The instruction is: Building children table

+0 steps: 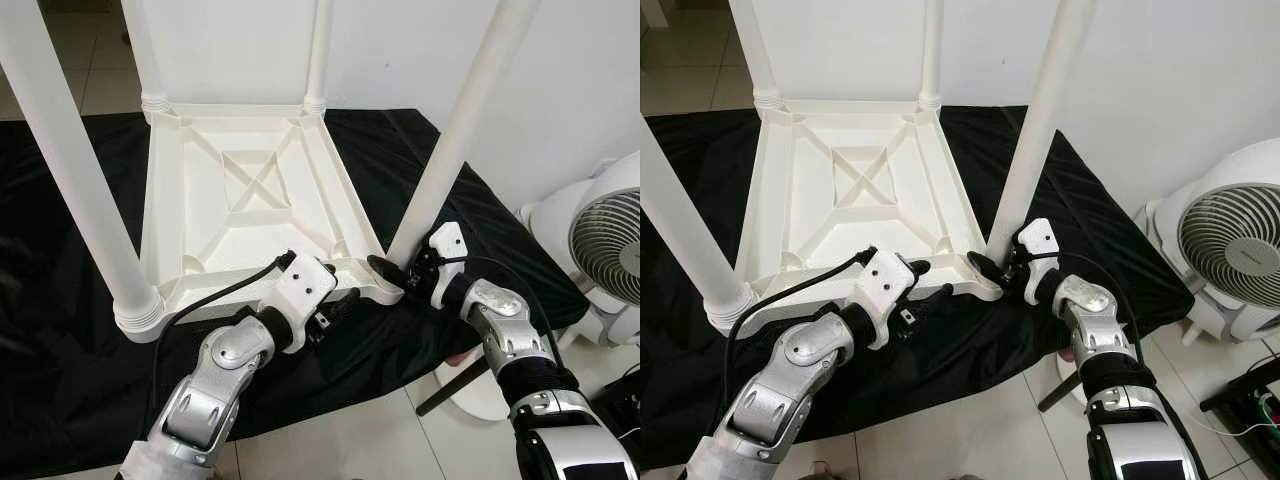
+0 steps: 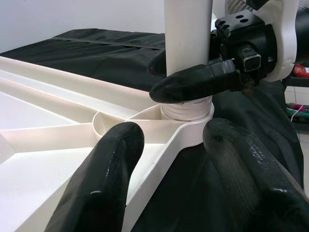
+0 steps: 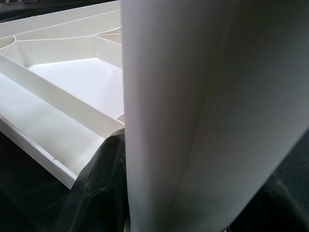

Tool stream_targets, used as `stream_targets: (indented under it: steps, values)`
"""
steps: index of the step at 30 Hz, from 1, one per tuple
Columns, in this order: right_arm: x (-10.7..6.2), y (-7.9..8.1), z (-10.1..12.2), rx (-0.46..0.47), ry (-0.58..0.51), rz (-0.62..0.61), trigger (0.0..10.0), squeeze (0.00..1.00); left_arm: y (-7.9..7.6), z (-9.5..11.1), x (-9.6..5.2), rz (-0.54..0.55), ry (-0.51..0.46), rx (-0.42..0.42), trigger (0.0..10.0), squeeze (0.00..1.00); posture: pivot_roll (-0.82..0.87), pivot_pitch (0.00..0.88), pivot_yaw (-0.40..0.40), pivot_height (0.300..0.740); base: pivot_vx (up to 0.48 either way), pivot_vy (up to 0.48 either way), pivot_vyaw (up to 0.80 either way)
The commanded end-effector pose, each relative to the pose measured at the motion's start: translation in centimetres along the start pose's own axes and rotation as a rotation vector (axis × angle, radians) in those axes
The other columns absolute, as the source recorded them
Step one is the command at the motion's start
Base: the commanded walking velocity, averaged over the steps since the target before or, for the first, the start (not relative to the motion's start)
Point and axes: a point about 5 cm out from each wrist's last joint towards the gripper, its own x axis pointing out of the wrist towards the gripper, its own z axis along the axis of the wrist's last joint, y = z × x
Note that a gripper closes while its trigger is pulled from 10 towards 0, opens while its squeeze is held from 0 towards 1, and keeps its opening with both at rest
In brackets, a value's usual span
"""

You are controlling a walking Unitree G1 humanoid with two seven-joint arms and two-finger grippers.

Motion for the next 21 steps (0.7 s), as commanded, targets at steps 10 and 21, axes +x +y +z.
stream_targets:
  steps: [10, 21]
  values:
    - [-0.2, 1.2, -1.2, 0.016, -0.011, -0.336, 0.0, 0.00, -0.3, -0.3, 0.4, -0.002, -0.001, -0.027, 10.0, 0.00, 0.07, 0.064, -0.094, 0.740, 0.000, 0.000, 0.00]
    - [0.0, 4.5, -1.1, 0.137, 0.007, -0.865, 0.0, 0.00, -0.5, -0.3, 0.4, -0.011, 0.001, -0.028, 10.0, 0.00, 0.07, 0.074, -0.089, 0.740, 0.000, 0.000, 0.00]
